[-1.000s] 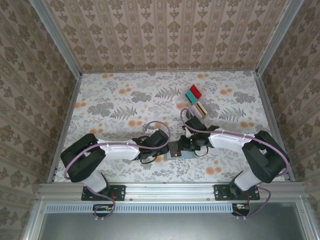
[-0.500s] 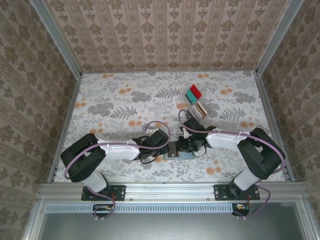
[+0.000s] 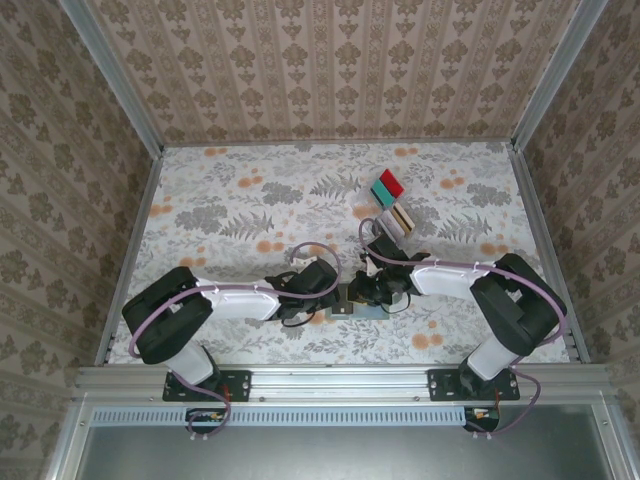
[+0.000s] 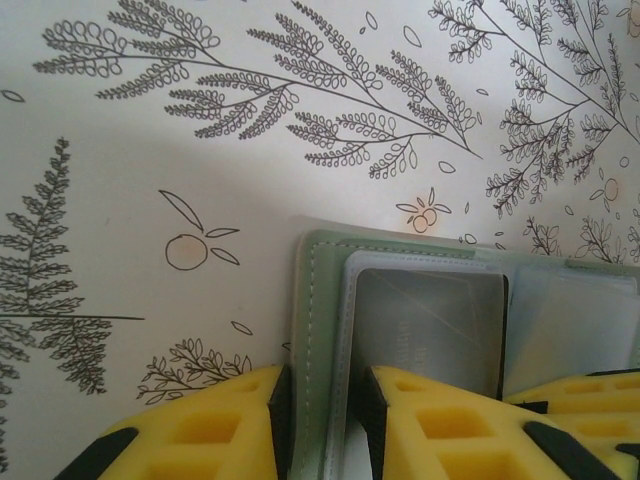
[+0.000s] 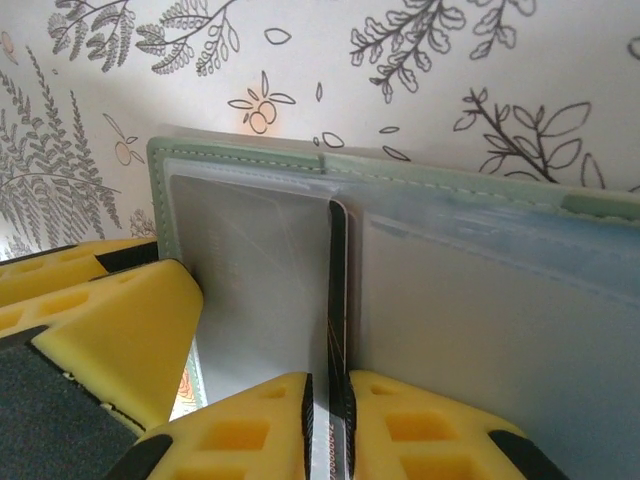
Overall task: Put the credit cards into the card holder
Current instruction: Insert the credit card into the card slot.
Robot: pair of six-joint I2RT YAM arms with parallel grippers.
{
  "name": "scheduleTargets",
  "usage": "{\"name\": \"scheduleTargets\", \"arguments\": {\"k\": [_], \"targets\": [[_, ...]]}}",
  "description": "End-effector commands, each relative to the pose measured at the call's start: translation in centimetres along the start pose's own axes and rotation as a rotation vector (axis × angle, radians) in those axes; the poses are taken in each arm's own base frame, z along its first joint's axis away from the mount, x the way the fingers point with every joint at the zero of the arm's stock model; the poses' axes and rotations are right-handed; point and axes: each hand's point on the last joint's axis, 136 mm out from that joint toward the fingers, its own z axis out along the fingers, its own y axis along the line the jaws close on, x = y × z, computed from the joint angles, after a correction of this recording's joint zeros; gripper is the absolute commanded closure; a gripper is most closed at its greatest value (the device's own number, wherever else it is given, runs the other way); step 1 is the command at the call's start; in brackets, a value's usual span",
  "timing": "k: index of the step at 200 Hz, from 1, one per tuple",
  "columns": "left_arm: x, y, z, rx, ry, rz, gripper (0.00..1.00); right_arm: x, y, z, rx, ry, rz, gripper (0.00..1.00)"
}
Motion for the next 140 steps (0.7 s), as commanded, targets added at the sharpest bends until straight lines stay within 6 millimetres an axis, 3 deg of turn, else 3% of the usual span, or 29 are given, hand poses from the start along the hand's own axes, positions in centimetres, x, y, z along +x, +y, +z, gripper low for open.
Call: {"name": "scheduleTargets", "arguments": {"k": [1,44,105,140], "targets": [[1.4,-0.4,0.5,0.027,0.045,-0.013,0.71,-0.6,2.2,-0.4,-0.048,-0.011,-0.027,0.79],[1.7,1.1,0.5,-0.025,0.045,-0.014,0.71,-0.8,-1.0,-2.7,0.136,-0.076,-0.097,0.74],[2.1,1.9,0.8,-0.051,0.055,-0.022,0.72,0.2,-6.6,-2.6,0.368,-0.059,-0.063,0.76],[2.0,2.0,0.7,-0.057,0.055,-0.015,0.72,-0.6,-5.6,-3.8,0.353,-0.100,-0.087,0.75]]}}
